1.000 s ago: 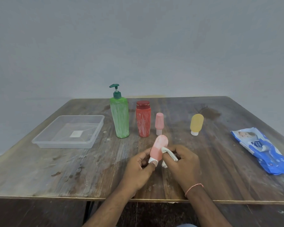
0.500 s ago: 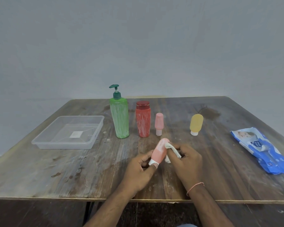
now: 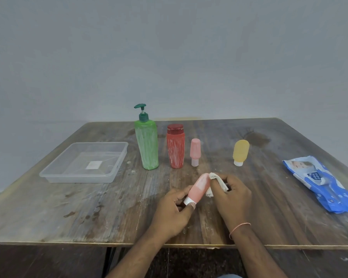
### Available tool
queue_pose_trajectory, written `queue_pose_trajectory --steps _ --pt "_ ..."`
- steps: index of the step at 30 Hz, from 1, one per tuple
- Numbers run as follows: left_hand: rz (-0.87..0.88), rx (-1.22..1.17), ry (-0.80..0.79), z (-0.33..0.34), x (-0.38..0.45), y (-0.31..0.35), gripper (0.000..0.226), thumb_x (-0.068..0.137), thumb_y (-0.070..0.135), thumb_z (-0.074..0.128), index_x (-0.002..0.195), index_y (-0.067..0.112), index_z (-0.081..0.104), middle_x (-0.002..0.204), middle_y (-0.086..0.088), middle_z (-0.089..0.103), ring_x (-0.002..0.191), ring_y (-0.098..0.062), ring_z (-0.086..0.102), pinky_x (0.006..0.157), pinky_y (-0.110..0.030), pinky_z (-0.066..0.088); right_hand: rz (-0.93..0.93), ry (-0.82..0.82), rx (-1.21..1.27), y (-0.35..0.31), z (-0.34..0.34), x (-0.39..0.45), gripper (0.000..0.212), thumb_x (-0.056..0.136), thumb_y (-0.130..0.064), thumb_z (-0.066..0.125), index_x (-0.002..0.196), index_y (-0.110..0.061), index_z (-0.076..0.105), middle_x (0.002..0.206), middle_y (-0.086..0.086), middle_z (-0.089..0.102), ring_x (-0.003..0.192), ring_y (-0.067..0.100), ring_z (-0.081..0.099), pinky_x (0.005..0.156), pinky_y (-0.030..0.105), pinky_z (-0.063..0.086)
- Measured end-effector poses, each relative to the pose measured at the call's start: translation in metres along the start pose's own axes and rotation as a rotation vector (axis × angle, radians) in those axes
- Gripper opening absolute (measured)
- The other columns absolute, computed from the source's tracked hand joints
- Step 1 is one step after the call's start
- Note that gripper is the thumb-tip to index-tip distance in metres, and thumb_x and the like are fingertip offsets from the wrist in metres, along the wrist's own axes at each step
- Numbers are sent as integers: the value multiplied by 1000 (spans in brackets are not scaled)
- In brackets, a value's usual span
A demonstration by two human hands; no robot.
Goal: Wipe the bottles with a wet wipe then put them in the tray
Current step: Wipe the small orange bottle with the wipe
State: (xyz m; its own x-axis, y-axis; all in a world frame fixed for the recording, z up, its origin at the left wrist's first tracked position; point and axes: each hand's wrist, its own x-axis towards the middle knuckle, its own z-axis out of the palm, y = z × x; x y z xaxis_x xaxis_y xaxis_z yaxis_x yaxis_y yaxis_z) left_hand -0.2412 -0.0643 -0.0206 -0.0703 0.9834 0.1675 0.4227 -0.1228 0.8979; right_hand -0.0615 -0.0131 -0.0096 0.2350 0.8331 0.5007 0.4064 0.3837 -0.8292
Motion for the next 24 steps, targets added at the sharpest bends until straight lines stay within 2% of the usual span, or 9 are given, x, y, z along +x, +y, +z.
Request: queue_pose_trajectory --steps 3,5,8,11,15,18,20,22,24 --pt "13 1 19 0 1 -1 59 96 16 75 147 42 60 111 13 66 105 1 68 96 -21 57 -118 -58 13 1 0 -3 7 87 -19 84 87 -26 82 78 -17 73 77 8 69 58 21 53" --pt "16 -8 29 -1 1 0 57 96 15 75 145 42 62 111 12 66 105 2 67 92 -17 56 -83 -67 -32 0 -1 -3 9 86 -23 84 79 -26 79 72 -15 70 74 9 66 54 22 50" --pt "23 11 17 0 0 0 58 97 16 75 148 40 60 111 14 65 107 3 66 94 -17 56 4 2 -61 0 0 -1 7 91 -26 82 85 -27 80 75 -20 69 82 1 66 56 18 47" --pt "26 28 19 1 0 0 59 97 19 75 148 42 58 109 15 64 104 1 67 93 -20 58 -126 -52 -33 1 0 -2 13 88 -15 83 93 -28 82 83 -21 72 82 3 69 61 21 52" --pt "25 7 32 0 2 -1 56 96 20 75 145 44 61 110 16 66 104 2 68 93 -23 59 -83 -89 -49 1 0 -4 9 85 -21 84 82 -28 78 75 -14 71 75 8 67 60 31 56" --pt "37 27 16 2 1 -2 59 96 19 75 147 42 60 109 17 64 103 0 68 95 -25 59 -78 1 -71 1 1 -2 12 88 -16 83 89 -28 79 80 -19 70 81 4 67 60 23 54" --pt "42 32 21 3 1 -3 60 95 19 75 147 43 59 107 16 64 102 -2 69 94 -26 59 -166 -46 -34 1 0 -2 20 86 -10 82 95 -28 81 85 -21 72 82 4 68 64 21 53" --pt "52 24 35 1 2 -4 59 95 18 75 144 47 61 106 15 66 100 -2 69 91 -22 58 -229 -135 -12 0 -1 -7 14 84 -19 81 93 -29 81 84 -19 72 79 8 69 64 25 55" --pt "53 17 43 0 2 -2 58 95 17 75 143 48 62 106 15 66 100 0 68 88 -17 56 -185 -116 -39 1 0 -8 3 83 -28 80 85 -29 78 78 -15 71 72 10 67 62 33 56"
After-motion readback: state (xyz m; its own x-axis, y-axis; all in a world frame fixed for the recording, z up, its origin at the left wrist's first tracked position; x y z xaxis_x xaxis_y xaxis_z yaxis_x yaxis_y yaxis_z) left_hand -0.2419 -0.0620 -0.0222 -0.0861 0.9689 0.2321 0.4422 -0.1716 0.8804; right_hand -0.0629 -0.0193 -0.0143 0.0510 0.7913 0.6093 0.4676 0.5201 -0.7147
